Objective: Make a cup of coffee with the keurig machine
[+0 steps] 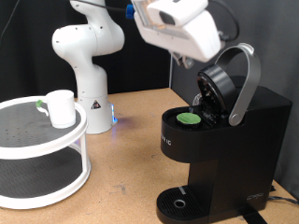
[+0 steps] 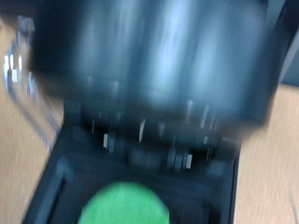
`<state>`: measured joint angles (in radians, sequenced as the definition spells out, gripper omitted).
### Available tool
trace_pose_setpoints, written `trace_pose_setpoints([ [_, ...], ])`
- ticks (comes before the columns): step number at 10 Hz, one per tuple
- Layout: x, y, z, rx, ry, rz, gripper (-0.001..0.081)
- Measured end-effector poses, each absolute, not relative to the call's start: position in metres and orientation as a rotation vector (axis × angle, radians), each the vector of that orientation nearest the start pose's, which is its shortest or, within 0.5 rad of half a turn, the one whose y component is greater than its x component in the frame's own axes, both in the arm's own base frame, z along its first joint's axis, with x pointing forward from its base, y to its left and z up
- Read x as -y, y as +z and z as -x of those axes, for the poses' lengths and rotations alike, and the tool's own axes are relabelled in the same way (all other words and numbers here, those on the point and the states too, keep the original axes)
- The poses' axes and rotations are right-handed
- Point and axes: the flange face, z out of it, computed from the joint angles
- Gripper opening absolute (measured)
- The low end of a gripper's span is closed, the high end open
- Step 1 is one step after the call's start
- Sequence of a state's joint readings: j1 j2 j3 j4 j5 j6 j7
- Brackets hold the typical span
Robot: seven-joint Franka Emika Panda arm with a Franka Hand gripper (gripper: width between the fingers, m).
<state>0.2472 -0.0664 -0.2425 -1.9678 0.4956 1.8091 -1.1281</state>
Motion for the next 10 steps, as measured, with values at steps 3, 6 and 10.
trace_pose_setpoints([
  [3, -0.064, 0.537, -0.535, 1.269, -0.330, 2.246, 0.0000],
  [6, -0.103, 0.554, -0.536, 1.314, -0.374, 2.221, 0.0000],
  [10, -0.164, 0.563, -0.528, 1.360, -0.399, 2.211, 0.0000],
])
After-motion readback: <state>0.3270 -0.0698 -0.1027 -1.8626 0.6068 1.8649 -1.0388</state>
